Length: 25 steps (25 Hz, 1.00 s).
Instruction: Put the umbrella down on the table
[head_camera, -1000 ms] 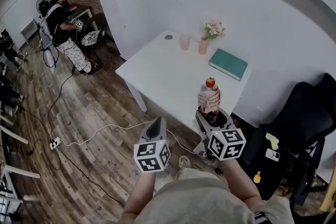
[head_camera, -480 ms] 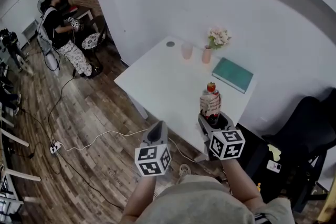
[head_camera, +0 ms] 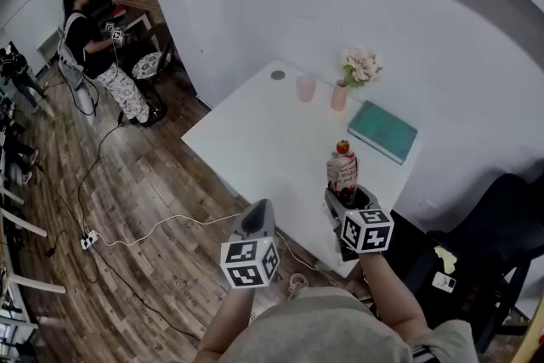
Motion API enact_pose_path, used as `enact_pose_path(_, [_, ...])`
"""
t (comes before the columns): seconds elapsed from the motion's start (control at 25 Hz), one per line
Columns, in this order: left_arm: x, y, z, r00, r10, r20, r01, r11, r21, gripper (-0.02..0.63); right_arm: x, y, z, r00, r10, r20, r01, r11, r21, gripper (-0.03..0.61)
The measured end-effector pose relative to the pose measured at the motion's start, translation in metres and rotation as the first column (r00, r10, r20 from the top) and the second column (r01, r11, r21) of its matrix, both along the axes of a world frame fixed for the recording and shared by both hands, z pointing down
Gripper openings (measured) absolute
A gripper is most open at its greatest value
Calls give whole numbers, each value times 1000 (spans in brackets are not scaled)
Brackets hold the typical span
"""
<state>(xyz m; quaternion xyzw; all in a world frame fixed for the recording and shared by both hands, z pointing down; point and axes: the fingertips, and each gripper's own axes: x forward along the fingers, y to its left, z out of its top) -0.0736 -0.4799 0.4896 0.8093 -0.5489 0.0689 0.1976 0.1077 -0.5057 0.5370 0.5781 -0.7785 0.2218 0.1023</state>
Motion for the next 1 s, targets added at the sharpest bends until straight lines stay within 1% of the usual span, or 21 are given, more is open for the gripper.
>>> enact_pose_path(0.32, [7, -23, 10, 1000, -8, -5, 7, 1000, -16, 8, 10, -29, 42, 1000, -7, -30, 4, 996, -94, 272])
enact_pose_path(0.56, [12, -35, 17, 1000, -9, -8, 9, 1000, -28, 8, 17, -43, 72, 999, -10, -52, 0, 984, -175, 272])
enact_pose_path(0.76, [18, -42, 23, 1000, -4, -3, 4, 999, -38, 8, 24, -54, 101, 998, -22, -67, 3, 964, -264, 272])
enact_pose_path(0.92, [23, -46, 27, 1000, 2, 4, -2, 999, -46, 8, 30, -60, 125, 995, -33, -91, 1, 942, -336, 272])
enact_pose_path(1.0, [25, -48, 28, 1000, 4, 6, -4, 999, -50, 8, 32, -63, 137, 996, -29, -87, -6, 928, -373, 272])
